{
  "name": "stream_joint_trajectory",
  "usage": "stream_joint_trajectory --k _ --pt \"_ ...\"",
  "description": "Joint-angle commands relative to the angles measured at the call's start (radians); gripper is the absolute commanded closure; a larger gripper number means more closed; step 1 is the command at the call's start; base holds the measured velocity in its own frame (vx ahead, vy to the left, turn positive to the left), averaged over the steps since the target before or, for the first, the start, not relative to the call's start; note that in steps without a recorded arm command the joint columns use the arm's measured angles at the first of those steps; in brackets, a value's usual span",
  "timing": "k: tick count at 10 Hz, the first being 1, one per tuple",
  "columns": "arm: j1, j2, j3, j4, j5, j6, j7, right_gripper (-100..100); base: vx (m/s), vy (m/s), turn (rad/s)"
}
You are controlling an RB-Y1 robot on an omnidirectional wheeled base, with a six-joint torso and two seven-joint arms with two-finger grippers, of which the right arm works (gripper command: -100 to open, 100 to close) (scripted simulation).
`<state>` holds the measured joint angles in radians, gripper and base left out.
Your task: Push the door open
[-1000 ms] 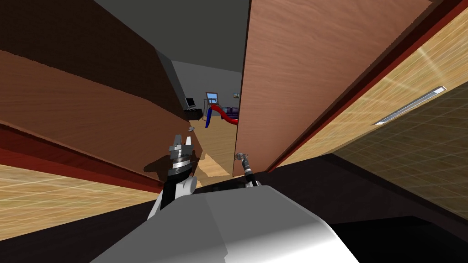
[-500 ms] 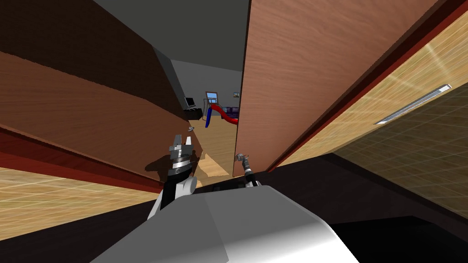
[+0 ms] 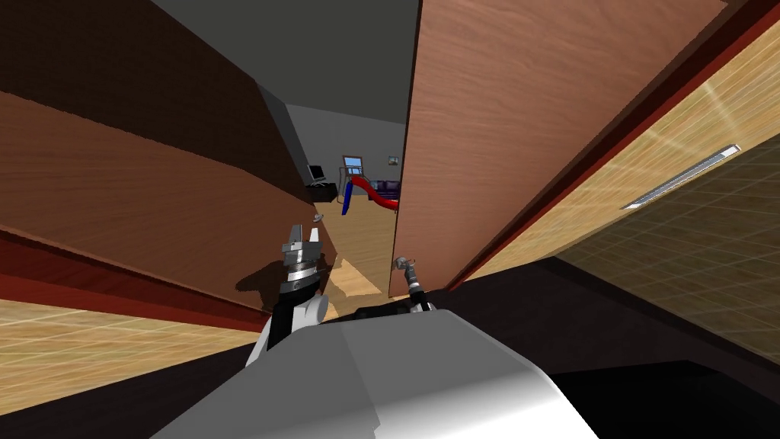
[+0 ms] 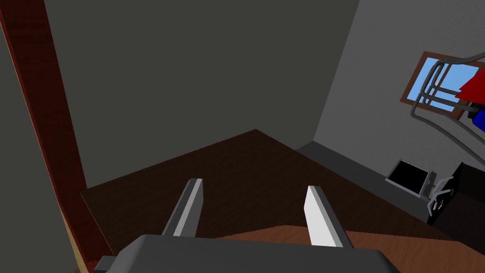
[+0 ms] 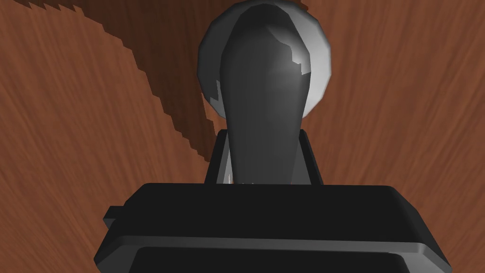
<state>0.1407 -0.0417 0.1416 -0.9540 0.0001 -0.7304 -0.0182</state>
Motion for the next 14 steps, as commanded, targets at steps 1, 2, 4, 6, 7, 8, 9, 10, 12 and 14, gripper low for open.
stream_joint_trajectory --k 1,2,4,6,7,8,9,10,12,14 --pt "0.0 -0.011 -0.019 -0.018 -0.007 0.002 0.004 100 0.199 0.083 -0.05" --pt "-0.002 -0.014 -0.03 -0.017 -0.012 0.001 0.007 100 0.213 0.07 -0.051" --pt "-0.006 -0.02 -0.055 -0.012 -0.022 0.001 0.014 100 0.198 0.064 -0.058" --pt "-0.009 -0.023 -0.076 -0.009 -0.031 0.001 0.02 100 0.184 0.094 -0.076" --pt "-0.012 -0.024 -0.091 -0.006 -0.037 0.0 0.025 100 0.148 0.063 -0.071" --pt "-0.014 -0.025 -0.106 -0.004 -0.044 0.0 0.029 100 0.153 0.069 -0.063" --pt "-0.016 -0.025 -0.114 -0.002 -0.047 0.0 0.031 100 0.145 0.077 -0.069" --pt "-0.018 -0.025 -0.129 0.0 -0.054 0.0 0.036 100 0.161 0.083 -0.11" --pt "-0.021 -0.024 -0.145 0.003 -0.06 -0.001 0.04 100 0.107 0.059 -0.034" --pt "-0.025 -0.021 -0.169 0.007 -0.07 -0.001 0.047 100 0.148 0.072 -0.073"
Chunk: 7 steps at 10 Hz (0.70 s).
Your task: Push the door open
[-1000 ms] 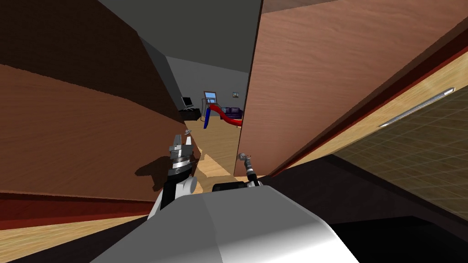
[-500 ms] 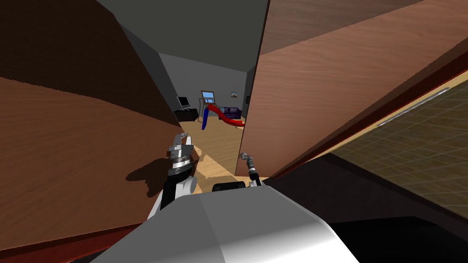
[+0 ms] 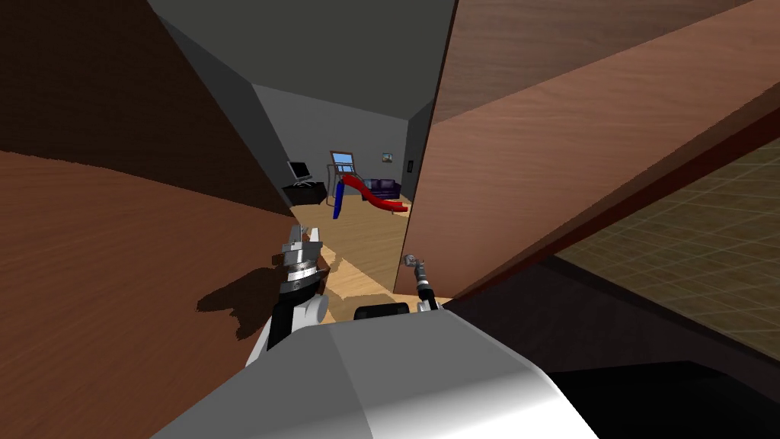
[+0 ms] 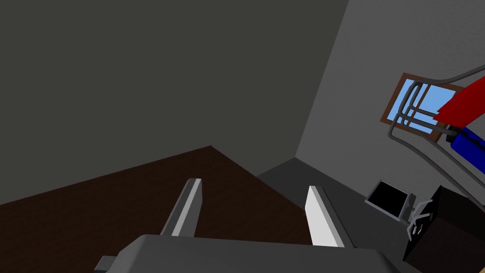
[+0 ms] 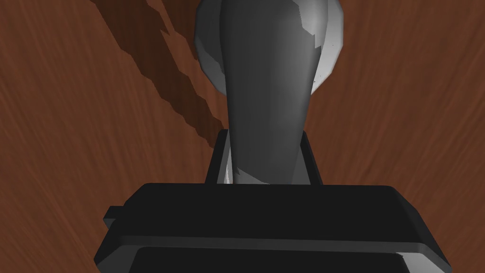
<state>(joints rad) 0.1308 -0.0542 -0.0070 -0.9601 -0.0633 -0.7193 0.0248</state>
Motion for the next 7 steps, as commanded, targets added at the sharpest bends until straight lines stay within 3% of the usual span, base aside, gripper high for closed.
stream_joint_trajectory --k 1,7 --pt "-0.016 -0.007 -0.028 0.014 -0.01 -0.012 0.006 100 0.135 0.071 -0.065" --pt "-0.029 0.021 -0.108 0.028 -0.044 -0.014 0.03 100 0.176 0.093 -0.086"
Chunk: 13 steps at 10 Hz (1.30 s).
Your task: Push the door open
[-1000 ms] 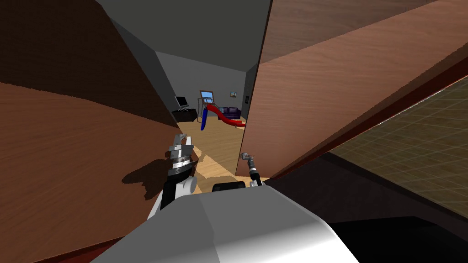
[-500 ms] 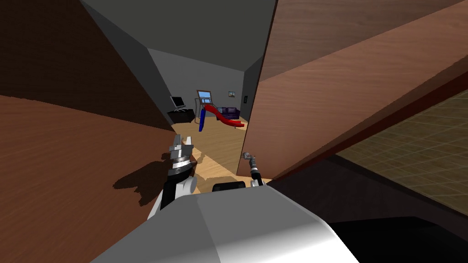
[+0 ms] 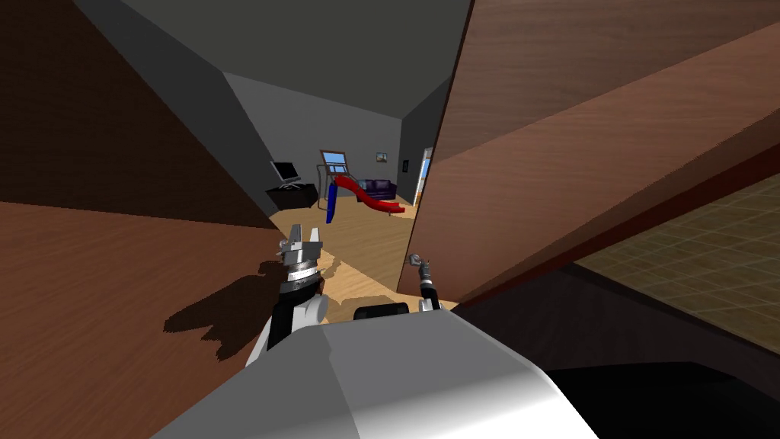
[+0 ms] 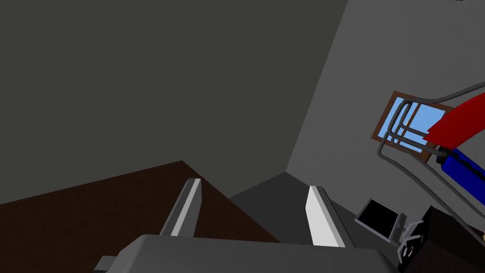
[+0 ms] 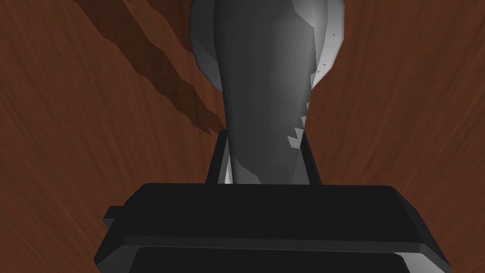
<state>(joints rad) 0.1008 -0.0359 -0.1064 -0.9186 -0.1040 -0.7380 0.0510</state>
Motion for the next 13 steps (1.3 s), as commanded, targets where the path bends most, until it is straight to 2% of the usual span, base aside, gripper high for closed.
stream_joint_trajectory --k 1,4,5,6,10,13 --pt "-0.001 0.007 -0.019 -0.012 -0.007 0.005 0.006 100 0.187 0.113 -0.073" --pt "-0.005 0.023 -0.043 -0.008 -0.017 0.004 0.013 100 0.185 0.061 -0.067" --pt "0.003 0.015 -0.045 -0.009 -0.018 0.009 0.012 100 0.078 0.011 -0.033" --pt "0.003 0.001 -0.065 -0.011 -0.028 0.007 0.017 100 0.138 0.008 -0.044" --pt "0.003 -0.007 -0.096 -0.011 -0.045 0.005 0.027 100 0.172 0.041 -0.045" --pt "0.003 0.0 -0.126 -0.011 -0.061 0.003 0.037 100 0.21 0.042 -0.056"
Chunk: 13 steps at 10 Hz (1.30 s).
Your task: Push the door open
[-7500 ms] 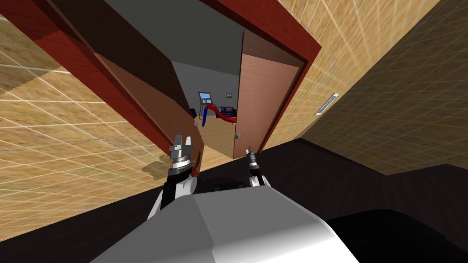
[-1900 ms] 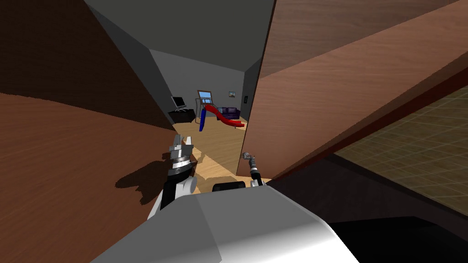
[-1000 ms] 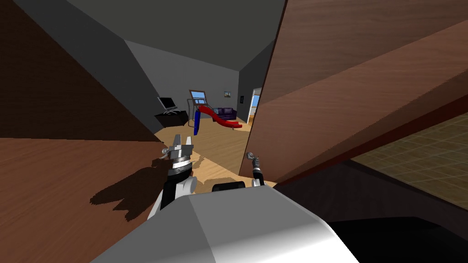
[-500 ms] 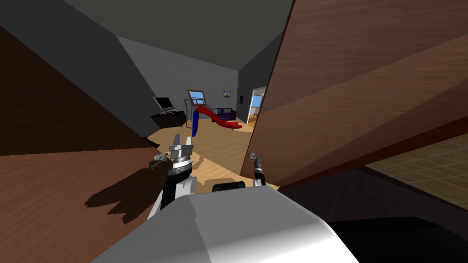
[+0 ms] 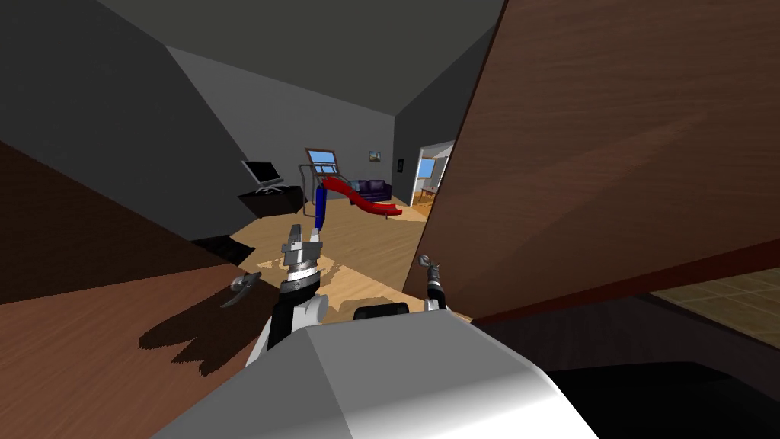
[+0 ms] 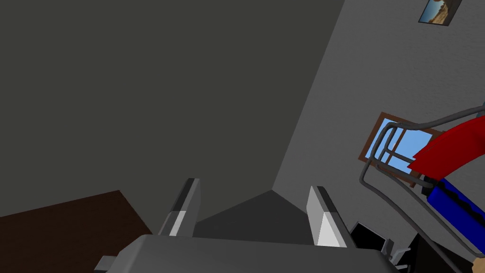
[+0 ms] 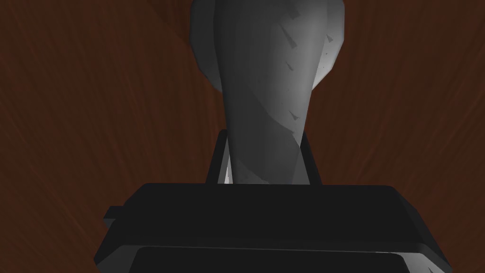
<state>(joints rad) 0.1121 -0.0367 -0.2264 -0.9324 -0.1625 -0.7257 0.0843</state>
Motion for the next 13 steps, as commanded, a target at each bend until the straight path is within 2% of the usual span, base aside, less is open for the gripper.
stream_joint_trajectory --k 1,3,4,5,9,13 --pt "-0.008 0.005 -0.015 0.003 -0.008 -0.01 0.006 100 0.191 0.056 -0.062" --pt "-0.008 0.021 -0.035 0.003 -0.018 -0.011 0.013 100 0.201 0.027 -0.06" --pt "-0.002 0.012 -0.035 0.005 -0.017 -0.009 0.011 100 0.085 0.004 -0.038" --pt "-0.001 0.0 -0.055 0.004 -0.028 -0.011 0.017 100 0.143 -0.012 -0.043" --pt "0.001 -0.006 -0.093 0.002 -0.05 -0.013 0.028 100 0.218 0.019 -0.046" --pt "0.004 0.013 -0.139 0.0 -0.077 -0.015 0.042 100 0.216 0.017 -0.062"
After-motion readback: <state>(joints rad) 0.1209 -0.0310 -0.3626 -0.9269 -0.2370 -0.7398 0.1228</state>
